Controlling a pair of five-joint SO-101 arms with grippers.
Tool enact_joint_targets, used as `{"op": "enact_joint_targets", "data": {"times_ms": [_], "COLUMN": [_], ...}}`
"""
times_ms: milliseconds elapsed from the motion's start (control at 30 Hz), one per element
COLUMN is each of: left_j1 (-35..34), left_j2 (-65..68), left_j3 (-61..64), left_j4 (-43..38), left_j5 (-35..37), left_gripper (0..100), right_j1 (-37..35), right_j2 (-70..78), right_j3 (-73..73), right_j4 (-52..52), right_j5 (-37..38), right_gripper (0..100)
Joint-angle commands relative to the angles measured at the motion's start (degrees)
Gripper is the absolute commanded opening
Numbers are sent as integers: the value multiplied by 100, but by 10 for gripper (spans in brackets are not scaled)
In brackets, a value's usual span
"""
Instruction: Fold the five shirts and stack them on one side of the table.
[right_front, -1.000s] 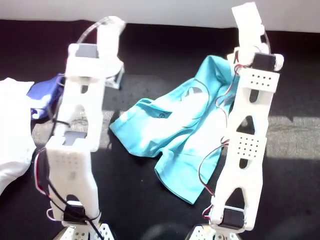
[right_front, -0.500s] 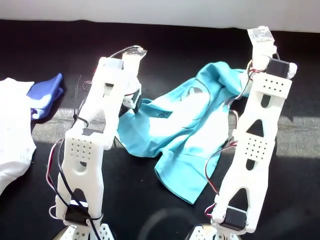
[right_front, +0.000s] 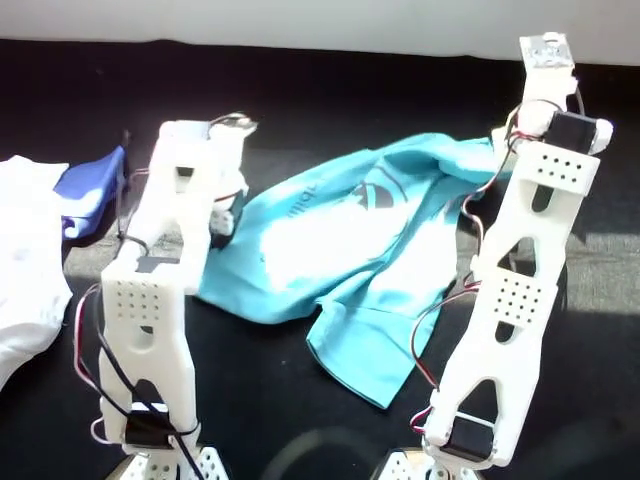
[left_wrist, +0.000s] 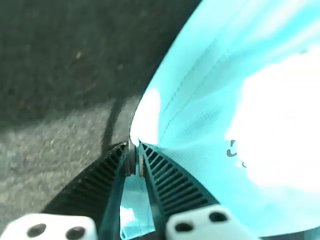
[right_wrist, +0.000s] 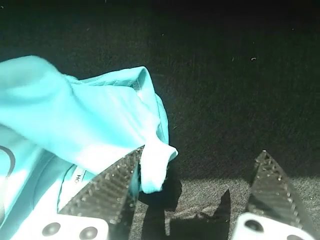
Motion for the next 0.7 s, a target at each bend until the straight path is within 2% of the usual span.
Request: {"op": "enact_joint_targets", "data": {"times_ms": [0,133,300,433,500,600,667], "left_j1": [-470,-804,-1305,-1596,-1657,-1657,-1666], "left_j2": [-646,-1780,-3310,-4277,-4673,-5112,-5349], "left_j3": [101,901,2809,4136,4664,5156,5182], "left_j4": [589,747,721,378,220,-53,-220], "left_j5": [-185,-510,-1125,-1697,-1934,-2101,-2092], "left_gripper": [10,10,10,10,10,13,14], "right_j1": [-233,-444,-725,-936,-1051,-1235,-1323], "right_j2": [-479,-453,-453,-453,-444,-444,-444], "right_j3": [-514,-514,-514,-505,-505,-365,-127], "right_j4": [57,57,66,84,84,84,84], "right_j5": [-70,-70,-79,-264,-466,-554,-554], "right_gripper": [313,313,313,301,235,82,53]}}
